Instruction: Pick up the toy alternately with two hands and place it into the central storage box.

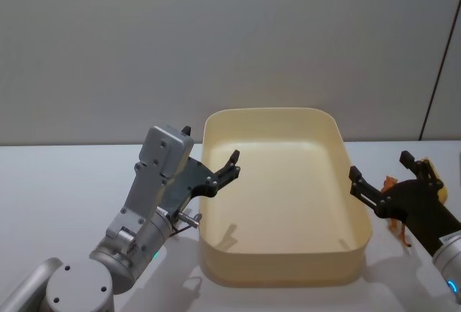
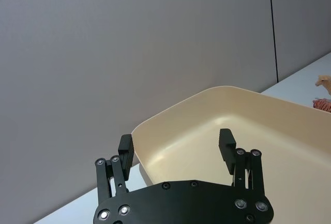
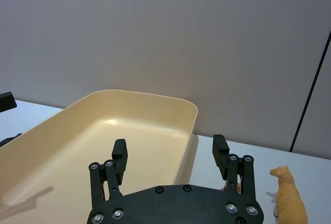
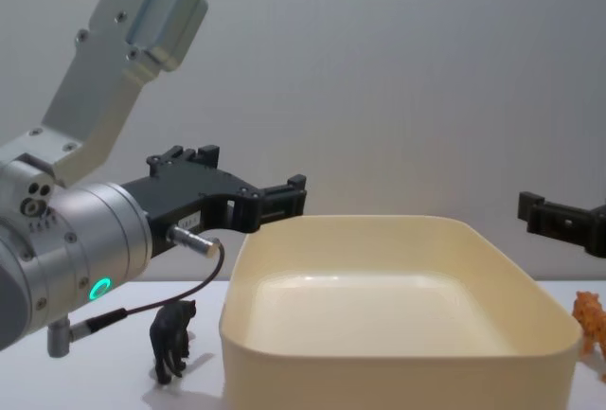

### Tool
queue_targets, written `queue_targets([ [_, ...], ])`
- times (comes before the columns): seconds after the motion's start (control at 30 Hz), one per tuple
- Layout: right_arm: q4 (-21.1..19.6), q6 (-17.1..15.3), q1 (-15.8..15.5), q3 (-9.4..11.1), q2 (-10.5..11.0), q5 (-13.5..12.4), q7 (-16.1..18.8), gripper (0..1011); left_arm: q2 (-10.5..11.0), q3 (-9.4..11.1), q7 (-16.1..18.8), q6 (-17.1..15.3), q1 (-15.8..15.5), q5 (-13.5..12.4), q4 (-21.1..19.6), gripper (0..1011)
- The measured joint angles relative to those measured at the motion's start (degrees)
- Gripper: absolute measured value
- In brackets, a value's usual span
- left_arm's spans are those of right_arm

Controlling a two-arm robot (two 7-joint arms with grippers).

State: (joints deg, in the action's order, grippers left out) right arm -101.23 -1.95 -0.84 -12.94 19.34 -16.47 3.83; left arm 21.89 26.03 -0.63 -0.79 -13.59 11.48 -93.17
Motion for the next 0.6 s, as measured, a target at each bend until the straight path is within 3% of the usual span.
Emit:
queue_targets([
  [0.6, 0.0, 0.0, 0.0, 0.0, 0.0, 0.0, 0.0, 1001, 0.0, 0.0, 0.0, 0.0, 0.0, 0.0, 0.0, 1001],
])
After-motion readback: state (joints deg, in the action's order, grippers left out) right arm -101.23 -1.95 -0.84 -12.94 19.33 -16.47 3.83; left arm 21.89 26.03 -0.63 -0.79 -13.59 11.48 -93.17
